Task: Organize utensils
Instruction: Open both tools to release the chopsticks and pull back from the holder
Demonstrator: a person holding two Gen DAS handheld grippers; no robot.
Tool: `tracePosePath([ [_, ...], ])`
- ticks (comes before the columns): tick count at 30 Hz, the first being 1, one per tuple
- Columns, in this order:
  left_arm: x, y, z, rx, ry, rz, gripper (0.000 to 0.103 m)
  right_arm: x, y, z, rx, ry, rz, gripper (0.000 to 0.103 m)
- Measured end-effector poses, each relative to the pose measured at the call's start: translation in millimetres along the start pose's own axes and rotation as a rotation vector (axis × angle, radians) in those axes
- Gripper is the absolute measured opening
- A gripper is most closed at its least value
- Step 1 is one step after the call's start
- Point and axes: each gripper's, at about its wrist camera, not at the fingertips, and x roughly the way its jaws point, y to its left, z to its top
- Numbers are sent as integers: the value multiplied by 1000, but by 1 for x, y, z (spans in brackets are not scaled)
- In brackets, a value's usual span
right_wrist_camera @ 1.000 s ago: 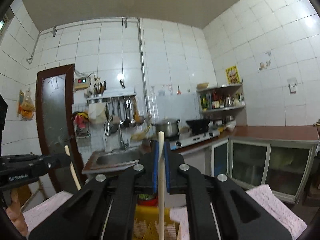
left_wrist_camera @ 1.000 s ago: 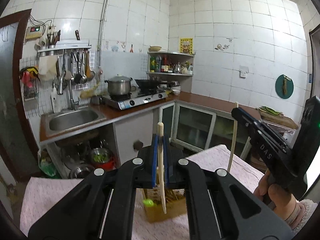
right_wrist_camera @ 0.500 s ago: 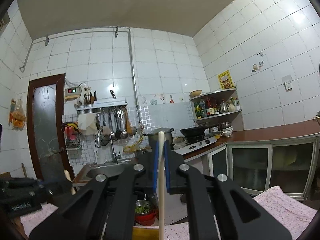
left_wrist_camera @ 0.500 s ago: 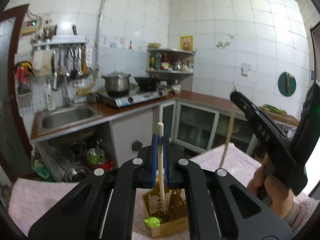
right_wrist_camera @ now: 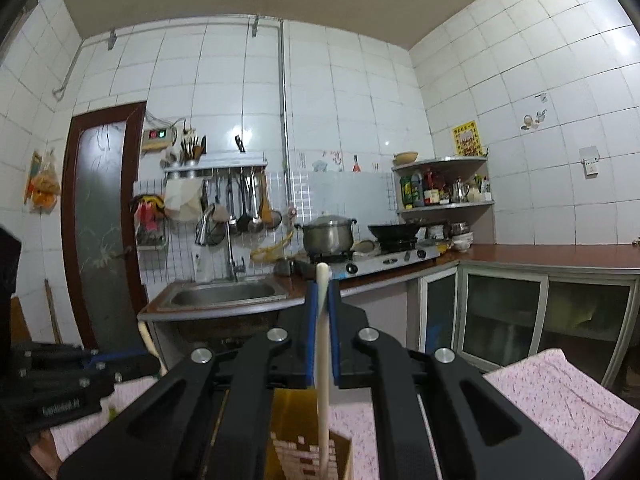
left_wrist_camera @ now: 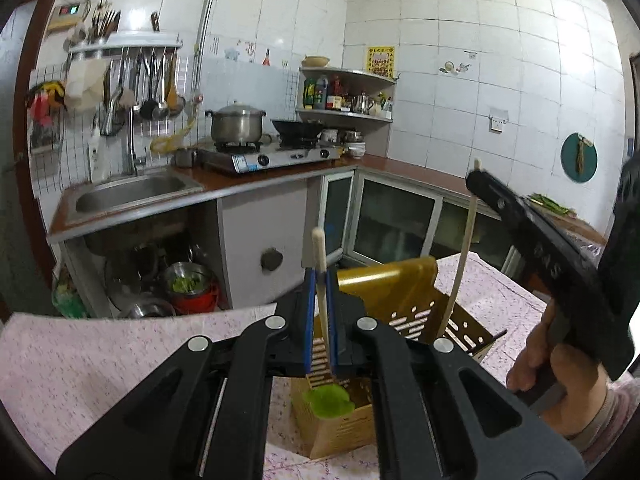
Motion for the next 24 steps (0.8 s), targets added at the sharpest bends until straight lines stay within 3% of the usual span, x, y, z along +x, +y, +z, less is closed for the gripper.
tracePosePath([
  [6,-7,4,-10,-23,-9,5,6,-4,-4,-15,2,68,15,7],
  [8,-13,5,-11,-26,-11,14,21,-6,-2,-17,-10,99,20,7],
  [10,-23,5,-11,-35,-24,26,53,-10,-3,-18,-5,126,25,7],
  [13,-42,6,-9,-40,-24,41,56,-17,-7,-18,20,182,21,7],
  [15,-51,8,-10,-50,-6,42,58,-25,-8,-19,15,210,6,21],
  [16,-57,10,-12,-56,7,46,63,-30,-9,-20,13,217,-2,42],
  [17,-63,12,-14,-63,14,56,67,-36,-9,-20,10,218,-10,51],
  [18,-68,15,-16,-72,22,65,72,-42,-8,-21,2,221,-16,51],
  [21,-83,22,-28,-98,58,73,77,-64,-8,-24,-16,269,-49,53],
  [24,-102,27,-43,-118,83,100,89,-84,-7,-27,-28,314,-99,68],
])
